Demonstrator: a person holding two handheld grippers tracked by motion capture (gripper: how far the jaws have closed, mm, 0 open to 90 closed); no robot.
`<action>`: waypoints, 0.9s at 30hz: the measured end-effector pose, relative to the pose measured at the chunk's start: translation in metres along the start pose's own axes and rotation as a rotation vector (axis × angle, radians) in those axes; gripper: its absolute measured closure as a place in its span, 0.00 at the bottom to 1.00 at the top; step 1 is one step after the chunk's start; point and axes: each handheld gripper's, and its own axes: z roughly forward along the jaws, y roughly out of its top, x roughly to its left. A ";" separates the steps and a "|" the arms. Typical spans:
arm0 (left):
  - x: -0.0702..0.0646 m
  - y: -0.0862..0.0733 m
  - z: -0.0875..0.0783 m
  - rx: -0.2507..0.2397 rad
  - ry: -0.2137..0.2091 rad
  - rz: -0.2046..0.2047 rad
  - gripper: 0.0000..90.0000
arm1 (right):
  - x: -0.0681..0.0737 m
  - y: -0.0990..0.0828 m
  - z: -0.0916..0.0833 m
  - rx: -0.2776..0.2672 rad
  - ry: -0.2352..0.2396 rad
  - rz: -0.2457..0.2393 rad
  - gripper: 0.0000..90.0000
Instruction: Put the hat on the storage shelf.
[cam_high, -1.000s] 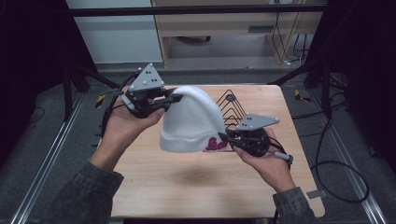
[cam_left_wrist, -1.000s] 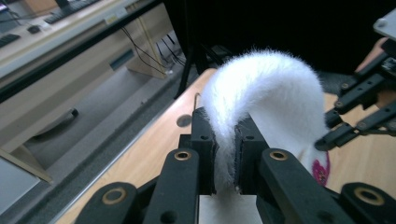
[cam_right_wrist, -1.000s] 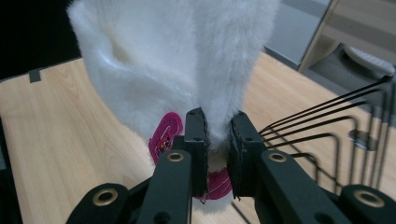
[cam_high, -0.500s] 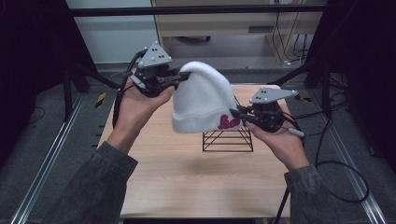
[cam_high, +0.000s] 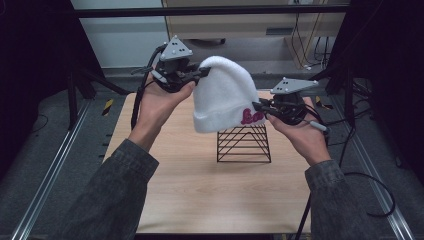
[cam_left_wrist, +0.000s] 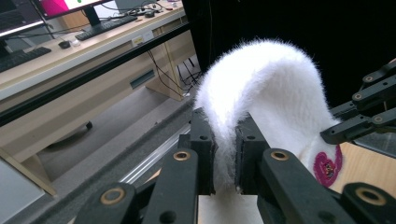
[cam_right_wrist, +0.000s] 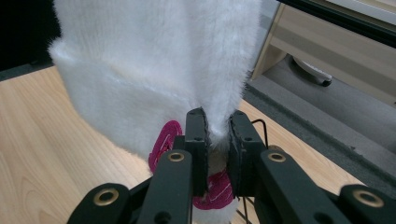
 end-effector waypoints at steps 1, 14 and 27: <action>0.000 0.000 0.002 -0.001 -0.001 -0.002 0.90 | -0.001 -0.001 0.001 -0.003 -0.004 -0.001 0.89; -0.011 0.002 0.029 -0.003 -0.031 -0.012 0.89 | -0.023 -0.022 -0.005 -0.015 -0.047 0.045 0.89; -0.018 -0.001 0.046 0.025 -0.052 -0.009 0.89 | -0.031 -0.037 -0.006 0.007 -0.063 0.070 0.89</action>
